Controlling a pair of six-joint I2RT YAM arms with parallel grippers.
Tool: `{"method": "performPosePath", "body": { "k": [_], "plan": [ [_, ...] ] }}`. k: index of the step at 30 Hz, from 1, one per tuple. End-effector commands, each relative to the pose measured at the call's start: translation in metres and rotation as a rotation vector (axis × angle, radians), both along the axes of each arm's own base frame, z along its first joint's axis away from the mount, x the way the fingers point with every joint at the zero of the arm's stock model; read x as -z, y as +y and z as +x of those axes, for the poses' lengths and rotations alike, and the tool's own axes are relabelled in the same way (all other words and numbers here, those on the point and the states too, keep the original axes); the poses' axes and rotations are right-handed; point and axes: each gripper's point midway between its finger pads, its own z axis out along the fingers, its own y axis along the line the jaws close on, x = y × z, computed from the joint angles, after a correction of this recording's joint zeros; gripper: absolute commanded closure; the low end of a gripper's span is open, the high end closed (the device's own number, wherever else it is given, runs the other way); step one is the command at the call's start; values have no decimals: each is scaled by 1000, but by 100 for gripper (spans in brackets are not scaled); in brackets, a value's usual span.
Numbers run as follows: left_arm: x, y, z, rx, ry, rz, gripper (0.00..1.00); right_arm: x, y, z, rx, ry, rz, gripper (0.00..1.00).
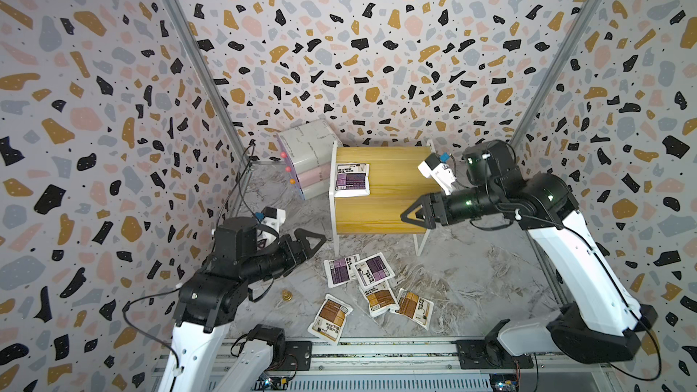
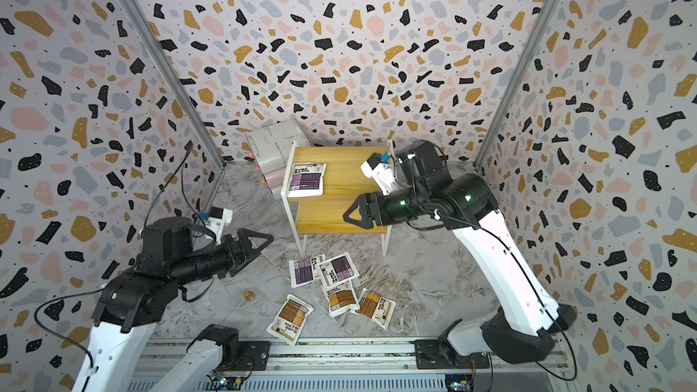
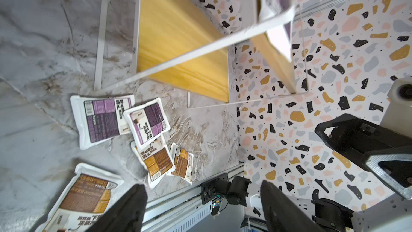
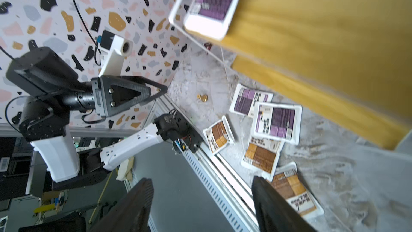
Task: Place the bagged coffee beans on the shelf by color
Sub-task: Adjust the bagged coffee beans on the shelf, then pick up the bagged coffee beans at the center of the board.
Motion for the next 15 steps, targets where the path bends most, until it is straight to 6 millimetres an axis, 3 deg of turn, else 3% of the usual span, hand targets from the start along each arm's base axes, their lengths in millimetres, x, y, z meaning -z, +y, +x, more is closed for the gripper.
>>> {"method": "performPosePath", "body": {
  "k": [1,9,15],
  "plan": [
    [34,-3,-18,25,98,-30,17,30,-9,-9,67,63,0,25],
    [101,-15,-28,56,259,-112,17,120,-35,-33,165,179,-74,28],
    [131,-20,-34,93,320,-119,17,195,-54,-48,238,320,-195,29]
  ]
}}
